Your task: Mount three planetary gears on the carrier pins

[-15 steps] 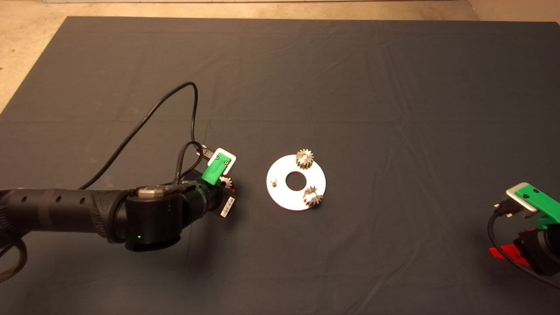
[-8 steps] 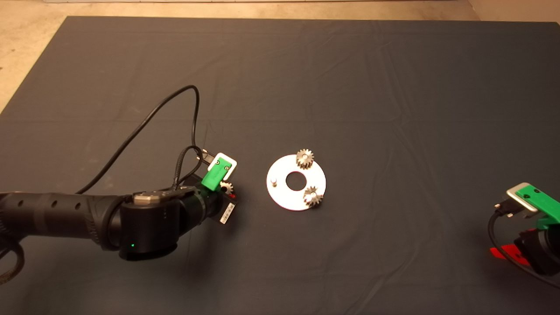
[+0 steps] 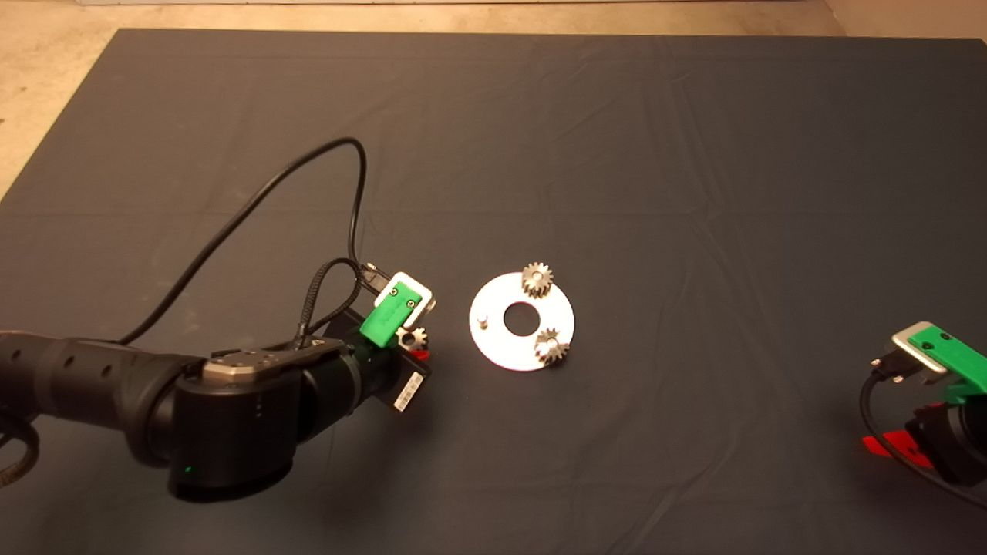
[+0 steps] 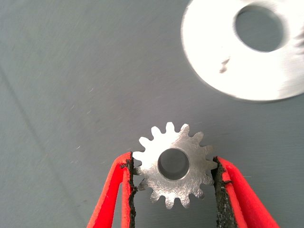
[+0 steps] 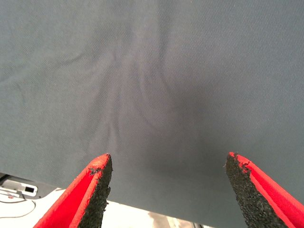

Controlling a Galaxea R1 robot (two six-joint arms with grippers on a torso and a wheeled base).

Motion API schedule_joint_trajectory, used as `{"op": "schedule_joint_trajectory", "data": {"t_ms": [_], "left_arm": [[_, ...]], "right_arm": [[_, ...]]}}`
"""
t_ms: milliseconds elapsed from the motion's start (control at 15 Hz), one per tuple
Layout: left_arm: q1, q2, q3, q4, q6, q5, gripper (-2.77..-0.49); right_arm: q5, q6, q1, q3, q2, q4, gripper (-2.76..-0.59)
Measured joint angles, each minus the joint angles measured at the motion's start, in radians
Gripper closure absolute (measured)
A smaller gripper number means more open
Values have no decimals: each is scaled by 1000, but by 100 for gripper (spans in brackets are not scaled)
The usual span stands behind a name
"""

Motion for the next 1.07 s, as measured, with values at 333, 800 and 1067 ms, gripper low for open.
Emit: {"op": "schedule_joint_trajectory", "data": {"t_ms": [333,800,1067], "left_arm": [[-9,84,54,-9,-34,5,-78],[-22,188,-38,-11,-18,8,-78],[-22,233,-103,-11,15,7,-78]], "right_arm": [[3,0,0,0,0,0,-176],[4,0,-3,0,-13,0,-176],[4,0,-3,0,-14,0,-176]]}}
